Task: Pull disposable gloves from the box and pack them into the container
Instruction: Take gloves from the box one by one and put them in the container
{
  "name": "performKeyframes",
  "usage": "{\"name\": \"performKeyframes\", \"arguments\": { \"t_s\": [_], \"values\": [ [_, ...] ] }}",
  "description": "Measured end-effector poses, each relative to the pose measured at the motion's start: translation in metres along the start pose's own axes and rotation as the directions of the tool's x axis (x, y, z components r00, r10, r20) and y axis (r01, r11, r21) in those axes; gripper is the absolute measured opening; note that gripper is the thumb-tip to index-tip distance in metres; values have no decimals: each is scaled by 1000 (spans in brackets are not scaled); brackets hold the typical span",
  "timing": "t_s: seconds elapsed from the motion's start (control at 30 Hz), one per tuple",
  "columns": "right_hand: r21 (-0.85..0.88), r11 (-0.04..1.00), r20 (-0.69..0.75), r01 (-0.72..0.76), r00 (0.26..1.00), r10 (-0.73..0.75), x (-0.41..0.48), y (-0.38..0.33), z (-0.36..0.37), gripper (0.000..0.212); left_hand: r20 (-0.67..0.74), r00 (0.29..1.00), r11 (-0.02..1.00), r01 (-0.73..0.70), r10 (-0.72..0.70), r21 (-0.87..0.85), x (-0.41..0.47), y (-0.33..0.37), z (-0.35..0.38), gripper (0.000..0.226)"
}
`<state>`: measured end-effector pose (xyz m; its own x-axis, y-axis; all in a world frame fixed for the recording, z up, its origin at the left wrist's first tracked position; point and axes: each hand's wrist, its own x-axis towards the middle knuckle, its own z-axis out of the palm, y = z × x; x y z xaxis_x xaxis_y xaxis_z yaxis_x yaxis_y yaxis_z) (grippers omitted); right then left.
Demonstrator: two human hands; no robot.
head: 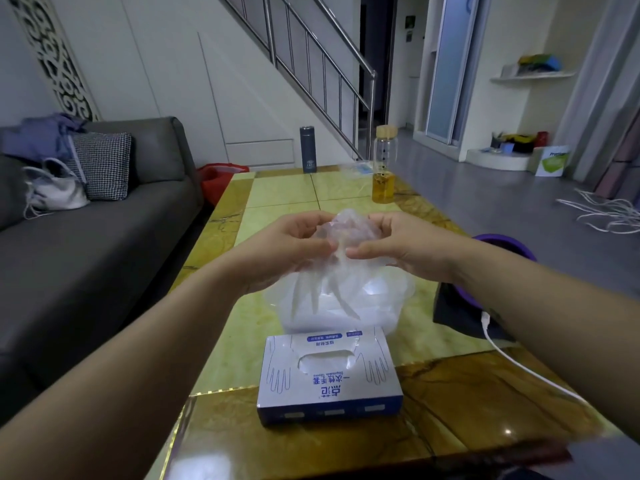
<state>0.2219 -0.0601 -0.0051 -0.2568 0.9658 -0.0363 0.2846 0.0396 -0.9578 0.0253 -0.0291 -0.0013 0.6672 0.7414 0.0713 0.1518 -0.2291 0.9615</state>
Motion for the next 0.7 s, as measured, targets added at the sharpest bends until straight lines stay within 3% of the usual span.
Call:
{"name": "performKeyframes", "arguments": {
  "t_s": [0.33, 0.47, 0.53, 0.6, 0.7],
  "values": [
    [379, 914, -159, -143, 963, 217, 24, 2, -2, 43, -204, 973, 985, 130, -105, 114, 2, -16, -32, 13],
    [328, 900, -42, -287, 947, 318, 26, 2, -5, 47, -233, 966, 974, 152, -111, 166, -1, -15, -42, 9],
    [261, 912, -10, -318, 943, 332, 31, 5, -6, 65, -244, 964, 975, 152, -110, 161, -2, -15, -45, 7],
    [262, 922, -55, -287, 949, 311, 35, 8, -5, 73, -244, 964, 976, 151, -110, 154, -3, -16, -48, 9],
    [437, 892, -155, -113, 968, 199, 38, 10, 0, 49, -250, 961, 976, 162, -122, 145, -1, -21, -49, 14]
  ]
}}
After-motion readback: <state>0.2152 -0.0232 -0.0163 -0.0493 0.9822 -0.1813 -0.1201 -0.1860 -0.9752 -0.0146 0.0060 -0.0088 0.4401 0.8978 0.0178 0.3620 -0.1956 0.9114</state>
